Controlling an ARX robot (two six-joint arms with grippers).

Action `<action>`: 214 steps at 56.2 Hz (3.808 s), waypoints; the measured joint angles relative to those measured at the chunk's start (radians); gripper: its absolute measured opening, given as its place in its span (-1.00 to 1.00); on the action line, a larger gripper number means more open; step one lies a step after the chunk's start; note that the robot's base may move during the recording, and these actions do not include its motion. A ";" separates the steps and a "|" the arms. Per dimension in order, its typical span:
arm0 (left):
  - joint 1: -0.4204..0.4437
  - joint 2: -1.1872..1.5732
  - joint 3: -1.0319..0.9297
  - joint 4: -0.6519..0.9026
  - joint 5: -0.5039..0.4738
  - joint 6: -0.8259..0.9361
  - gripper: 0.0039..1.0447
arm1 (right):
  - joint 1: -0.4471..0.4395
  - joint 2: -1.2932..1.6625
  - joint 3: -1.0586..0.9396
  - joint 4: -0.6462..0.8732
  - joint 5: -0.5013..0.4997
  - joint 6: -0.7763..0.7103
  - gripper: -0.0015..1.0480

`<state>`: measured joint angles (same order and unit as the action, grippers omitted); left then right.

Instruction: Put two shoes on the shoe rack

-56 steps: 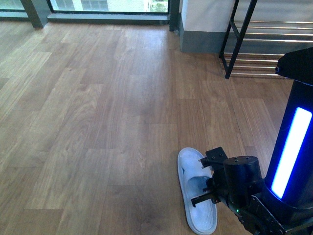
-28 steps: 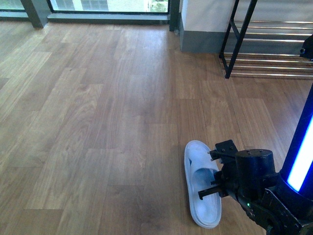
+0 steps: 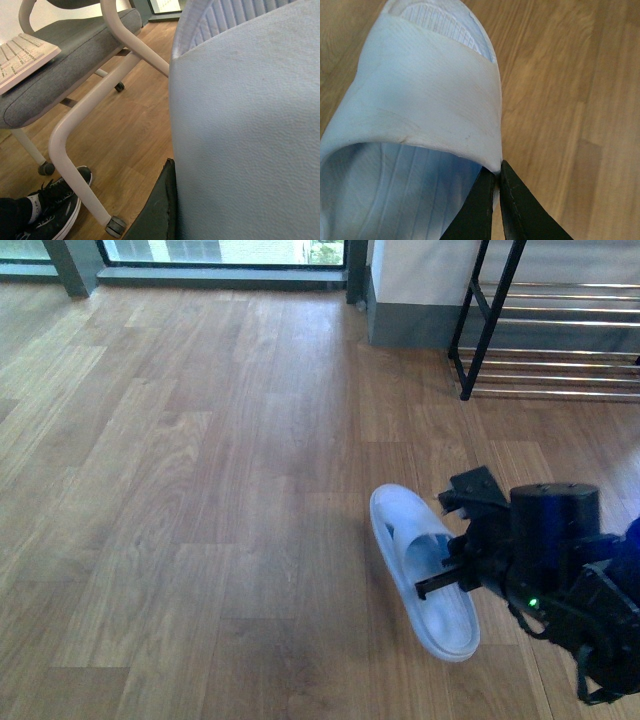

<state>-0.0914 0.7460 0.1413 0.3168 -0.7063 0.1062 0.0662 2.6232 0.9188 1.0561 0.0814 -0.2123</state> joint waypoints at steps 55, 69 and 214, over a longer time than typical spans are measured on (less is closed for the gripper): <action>0.000 0.000 0.000 0.000 0.000 0.000 -0.97 | -0.351 -2.256 -0.629 -1.114 -0.418 0.008 -0.97; 0.000 0.000 0.000 0.000 0.000 0.000 -0.97 | -0.354 -2.261 -0.634 -1.118 -0.420 0.018 -0.97; 0.000 -0.002 0.000 -0.002 -0.001 0.000 -0.97 | -0.356 -2.263 -0.637 -1.120 -0.420 0.028 -0.97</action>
<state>-0.0917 0.7444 0.1413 0.3149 -0.7074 0.1062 -0.2893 0.3603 0.2821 -0.0639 -0.3382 -0.1844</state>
